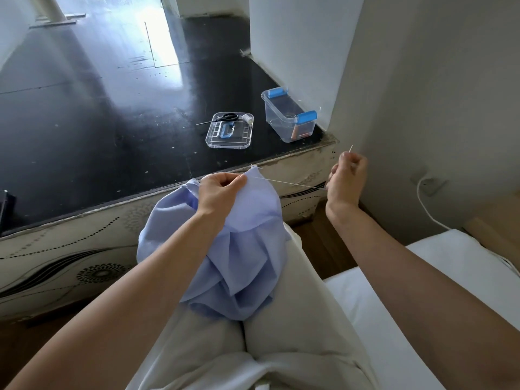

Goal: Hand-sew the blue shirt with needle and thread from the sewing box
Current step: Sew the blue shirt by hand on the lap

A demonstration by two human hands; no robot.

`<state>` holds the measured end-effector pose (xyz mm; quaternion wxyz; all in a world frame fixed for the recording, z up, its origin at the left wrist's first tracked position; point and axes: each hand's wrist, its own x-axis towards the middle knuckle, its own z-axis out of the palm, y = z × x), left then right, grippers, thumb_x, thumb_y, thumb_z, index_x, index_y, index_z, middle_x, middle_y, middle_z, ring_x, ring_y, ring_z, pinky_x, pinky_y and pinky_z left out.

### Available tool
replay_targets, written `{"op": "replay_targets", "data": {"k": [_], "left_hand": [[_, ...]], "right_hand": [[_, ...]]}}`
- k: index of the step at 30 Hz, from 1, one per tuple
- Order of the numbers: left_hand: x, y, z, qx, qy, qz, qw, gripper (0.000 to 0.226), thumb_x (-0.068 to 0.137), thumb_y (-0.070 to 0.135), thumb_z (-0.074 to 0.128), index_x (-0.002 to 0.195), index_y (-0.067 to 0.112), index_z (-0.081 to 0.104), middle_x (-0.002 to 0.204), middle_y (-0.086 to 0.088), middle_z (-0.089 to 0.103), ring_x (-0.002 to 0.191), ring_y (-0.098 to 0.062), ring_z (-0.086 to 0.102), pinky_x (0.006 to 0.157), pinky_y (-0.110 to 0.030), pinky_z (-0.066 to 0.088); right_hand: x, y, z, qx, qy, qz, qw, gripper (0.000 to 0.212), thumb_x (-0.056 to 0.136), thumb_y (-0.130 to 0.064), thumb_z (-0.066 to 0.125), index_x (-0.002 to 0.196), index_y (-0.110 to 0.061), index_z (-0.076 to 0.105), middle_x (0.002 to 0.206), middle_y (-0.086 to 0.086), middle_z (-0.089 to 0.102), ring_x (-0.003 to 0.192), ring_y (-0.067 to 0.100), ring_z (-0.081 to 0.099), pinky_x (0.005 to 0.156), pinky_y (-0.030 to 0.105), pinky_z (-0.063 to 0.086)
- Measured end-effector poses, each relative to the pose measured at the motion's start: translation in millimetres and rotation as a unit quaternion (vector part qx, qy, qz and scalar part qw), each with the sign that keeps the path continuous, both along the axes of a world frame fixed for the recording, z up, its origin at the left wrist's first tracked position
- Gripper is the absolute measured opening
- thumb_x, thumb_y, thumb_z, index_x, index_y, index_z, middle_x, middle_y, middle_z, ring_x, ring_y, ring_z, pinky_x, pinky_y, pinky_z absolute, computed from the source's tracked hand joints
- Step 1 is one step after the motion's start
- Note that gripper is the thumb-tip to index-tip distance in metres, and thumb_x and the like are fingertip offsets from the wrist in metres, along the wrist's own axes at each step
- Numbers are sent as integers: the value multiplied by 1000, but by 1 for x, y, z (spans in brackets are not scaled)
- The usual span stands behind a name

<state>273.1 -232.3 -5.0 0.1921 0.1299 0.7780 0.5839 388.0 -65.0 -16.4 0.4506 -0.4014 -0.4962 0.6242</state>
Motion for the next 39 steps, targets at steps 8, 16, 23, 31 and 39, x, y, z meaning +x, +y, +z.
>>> {"op": "replay_targets", "data": {"k": [8, 16, 23, 31, 39], "left_hand": [[4, 1, 8, 32, -10, -20, 999, 12, 89, 24, 69, 78, 22, 69, 74, 0, 65, 70, -14, 58, 58, -22, 50], [5, -1, 7, 46, -19, -43, 998, 19, 90, 30, 67, 99, 13, 69, 85, -3, 67, 77, -18, 62, 56, -16, 50], [4, -3, 10, 54, -38, -55, 996, 9, 92, 28, 65, 89, 19, 66, 81, -1, 65, 74, -17, 61, 55, -16, 50], [3, -1, 8, 58, -55, -42, 996, 13, 92, 24, 66, 79, 20, 65, 78, -3, 63, 74, -17, 58, 61, -24, 51], [-2, 7, 5, 75, -70, 32, 994, 13, 87, 21, 72, 74, 25, 71, 72, 2, 65, 70, -15, 59, 59, -22, 48]], "right_hand": [[-18, -34, 2, 288, -170, 323, 885, 19, 89, -27, 70, 99, -11, 70, 61, -6, 54, 51, 2, 47, 52, 12, 43], [-37, -40, -5, 361, -201, 277, 868, 22, 85, -36, 72, 95, -16, 71, 84, 4, 70, 71, 17, 62, 65, 21, 55], [-38, -38, -5, 333, -213, 298, 869, 25, 87, -40, 69, 96, -16, 68, 83, -2, 67, 69, 12, 59, 59, 9, 46], [-26, -32, -2, 307, -148, 369, 865, 16, 90, -28, 68, 85, -13, 66, 76, 5, 66, 67, 17, 59, 61, 19, 52], [0, -17, 15, 153, -352, 636, 669, 15, 87, -16, 72, 101, -10, 74, 91, 4, 66, 65, 9, 53, 59, 19, 44]]}}
